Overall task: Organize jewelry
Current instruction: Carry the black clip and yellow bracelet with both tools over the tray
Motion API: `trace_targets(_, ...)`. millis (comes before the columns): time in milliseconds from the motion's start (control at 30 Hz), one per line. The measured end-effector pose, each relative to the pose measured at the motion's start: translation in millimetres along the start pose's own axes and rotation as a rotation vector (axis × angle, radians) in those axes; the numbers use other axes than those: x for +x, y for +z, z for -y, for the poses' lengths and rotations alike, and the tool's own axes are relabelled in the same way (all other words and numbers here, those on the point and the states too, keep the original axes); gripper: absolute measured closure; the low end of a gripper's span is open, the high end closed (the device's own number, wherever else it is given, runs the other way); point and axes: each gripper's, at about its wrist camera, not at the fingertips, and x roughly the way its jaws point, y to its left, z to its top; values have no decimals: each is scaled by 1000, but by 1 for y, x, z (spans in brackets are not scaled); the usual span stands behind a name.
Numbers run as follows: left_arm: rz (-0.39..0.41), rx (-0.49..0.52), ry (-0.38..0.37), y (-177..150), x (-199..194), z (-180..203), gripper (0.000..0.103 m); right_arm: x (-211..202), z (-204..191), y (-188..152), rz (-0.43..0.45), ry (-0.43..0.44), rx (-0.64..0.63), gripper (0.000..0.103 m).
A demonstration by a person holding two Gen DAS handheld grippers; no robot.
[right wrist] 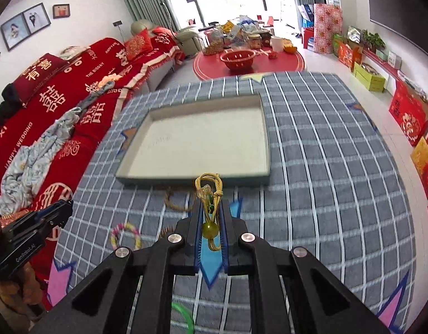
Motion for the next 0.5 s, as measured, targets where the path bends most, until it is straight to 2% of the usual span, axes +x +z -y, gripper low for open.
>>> trace_targets(100, 33, 39, 35, 31, 13, 4, 66, 12, -3, 30, 2, 8, -1, 91)
trace_targets(233, 33, 29, 54, 65, 51, 5, 66, 39, 0, 67, -16, 8, 14, 91)
trace_targets(367, 30, 38, 85, 86, 96, 10, 66, 74, 6, 99, -22, -9, 25, 91)
trace_targets(500, -14, 27, 106, 97, 145, 9, 66, 113, 12, 114, -42, -29, 32, 91)
